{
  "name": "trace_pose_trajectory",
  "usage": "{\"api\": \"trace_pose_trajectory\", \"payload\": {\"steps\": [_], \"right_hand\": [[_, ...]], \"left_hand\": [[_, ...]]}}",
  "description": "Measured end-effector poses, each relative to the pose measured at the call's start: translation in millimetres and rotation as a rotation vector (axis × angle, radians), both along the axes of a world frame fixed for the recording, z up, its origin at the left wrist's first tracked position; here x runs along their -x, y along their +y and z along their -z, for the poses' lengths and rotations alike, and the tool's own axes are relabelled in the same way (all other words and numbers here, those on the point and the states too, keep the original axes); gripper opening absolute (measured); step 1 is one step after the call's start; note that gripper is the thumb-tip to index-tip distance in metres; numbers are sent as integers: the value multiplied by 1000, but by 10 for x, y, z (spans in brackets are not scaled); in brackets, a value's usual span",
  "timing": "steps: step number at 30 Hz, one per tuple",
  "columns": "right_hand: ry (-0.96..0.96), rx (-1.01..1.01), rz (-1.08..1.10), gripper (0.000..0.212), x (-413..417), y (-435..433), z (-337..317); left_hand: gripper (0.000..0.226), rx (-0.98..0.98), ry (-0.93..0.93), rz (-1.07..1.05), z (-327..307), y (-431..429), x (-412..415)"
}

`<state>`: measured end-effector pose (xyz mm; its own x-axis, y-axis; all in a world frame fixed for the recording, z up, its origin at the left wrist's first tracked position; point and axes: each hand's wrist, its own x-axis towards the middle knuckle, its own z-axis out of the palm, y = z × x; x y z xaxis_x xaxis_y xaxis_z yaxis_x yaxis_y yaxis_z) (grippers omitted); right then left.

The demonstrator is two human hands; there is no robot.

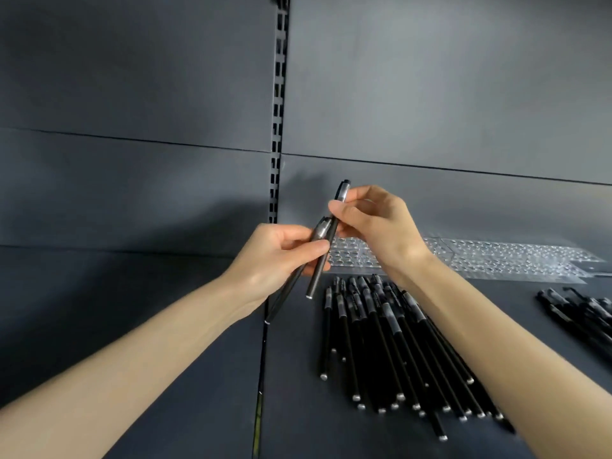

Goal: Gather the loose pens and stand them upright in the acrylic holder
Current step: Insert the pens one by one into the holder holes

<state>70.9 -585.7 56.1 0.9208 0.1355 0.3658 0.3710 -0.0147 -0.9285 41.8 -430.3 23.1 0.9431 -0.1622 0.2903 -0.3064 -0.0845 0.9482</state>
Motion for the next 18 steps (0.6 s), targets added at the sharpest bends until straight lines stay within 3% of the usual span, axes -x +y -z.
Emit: {"api": "trace_pose_trajectory", "payload": {"steps": [4, 7, 10, 15, 18], "right_hand": [[-38, -69, 65, 19, -170, 92, -45], [-83, -70, 83, 27, -274, 156, -59], [-66, -90, 54, 27, -377, 218, -51], [-79, -14, 46, 33, -541, 306, -51], [-186, 62, 126, 34, -672, 330, -94]], "left_hand": [[16, 22, 19, -105, -44, 84, -225], [15, 33, 96, -28, -62, 93, -314], [15, 63, 56, -22, -19, 107, -397], [16, 99, 19, -129, 74, 157, -469], [20, 156, -26, -309, 93, 312, -552]]}}
